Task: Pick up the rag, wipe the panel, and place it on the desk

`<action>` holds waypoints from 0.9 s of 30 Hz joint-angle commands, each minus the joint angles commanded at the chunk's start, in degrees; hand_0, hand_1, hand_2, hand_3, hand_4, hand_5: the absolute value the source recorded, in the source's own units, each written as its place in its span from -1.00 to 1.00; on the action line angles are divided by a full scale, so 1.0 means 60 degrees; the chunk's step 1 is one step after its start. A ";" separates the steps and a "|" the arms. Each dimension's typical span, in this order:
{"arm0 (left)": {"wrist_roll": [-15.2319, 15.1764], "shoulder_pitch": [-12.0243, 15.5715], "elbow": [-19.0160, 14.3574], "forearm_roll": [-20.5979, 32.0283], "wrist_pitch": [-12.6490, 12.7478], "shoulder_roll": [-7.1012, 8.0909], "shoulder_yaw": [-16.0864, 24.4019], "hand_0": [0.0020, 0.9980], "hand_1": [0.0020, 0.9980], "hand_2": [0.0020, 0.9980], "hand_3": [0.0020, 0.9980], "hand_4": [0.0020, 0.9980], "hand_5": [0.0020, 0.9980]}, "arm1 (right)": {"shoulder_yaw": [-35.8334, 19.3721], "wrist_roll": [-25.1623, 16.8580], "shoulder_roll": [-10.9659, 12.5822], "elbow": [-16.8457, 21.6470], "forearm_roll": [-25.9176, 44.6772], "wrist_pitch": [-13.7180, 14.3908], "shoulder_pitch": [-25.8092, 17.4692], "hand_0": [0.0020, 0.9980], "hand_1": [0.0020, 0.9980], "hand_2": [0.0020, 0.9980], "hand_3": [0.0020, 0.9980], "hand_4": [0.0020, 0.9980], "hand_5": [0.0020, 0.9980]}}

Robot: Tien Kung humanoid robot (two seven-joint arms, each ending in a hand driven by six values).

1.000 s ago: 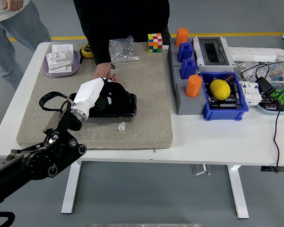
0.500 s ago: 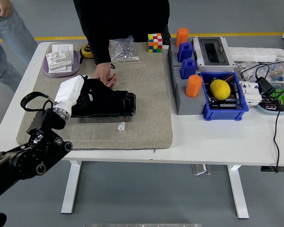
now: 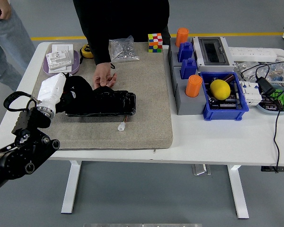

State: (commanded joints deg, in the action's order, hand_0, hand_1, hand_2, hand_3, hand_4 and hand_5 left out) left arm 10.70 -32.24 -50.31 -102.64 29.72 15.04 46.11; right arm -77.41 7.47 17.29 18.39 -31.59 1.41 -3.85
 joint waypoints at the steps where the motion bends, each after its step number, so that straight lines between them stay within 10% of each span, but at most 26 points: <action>1: 0.0014 0.0004 0.0015 -0.0030 0.0010 0.0020 0.0039 -0.38 -0.76 -0.04 -0.62 -1.00 -1.00 | -0.0008 0.0002 0.0002 0.0000 -0.0006 -0.0002 0.0003 0.42 0.03 0.33 0.22 1.00 0.30; 27: 0.0116 -0.0405 0.0218 0.0264 0.0012 -0.0522 -0.0805 -0.38 -0.76 -0.06 -0.62 -1.00 -1.00 | -0.0011 0.0026 0.0012 -0.0002 -0.0029 -0.0040 0.0114 0.42 0.04 0.33 0.22 1.00 0.31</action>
State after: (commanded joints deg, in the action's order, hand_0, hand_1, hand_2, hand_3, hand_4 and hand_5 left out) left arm 11.40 -34.66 -49.00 -101.06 29.80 11.90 41.28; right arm -77.47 7.62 17.36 18.38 -31.76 1.17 -3.17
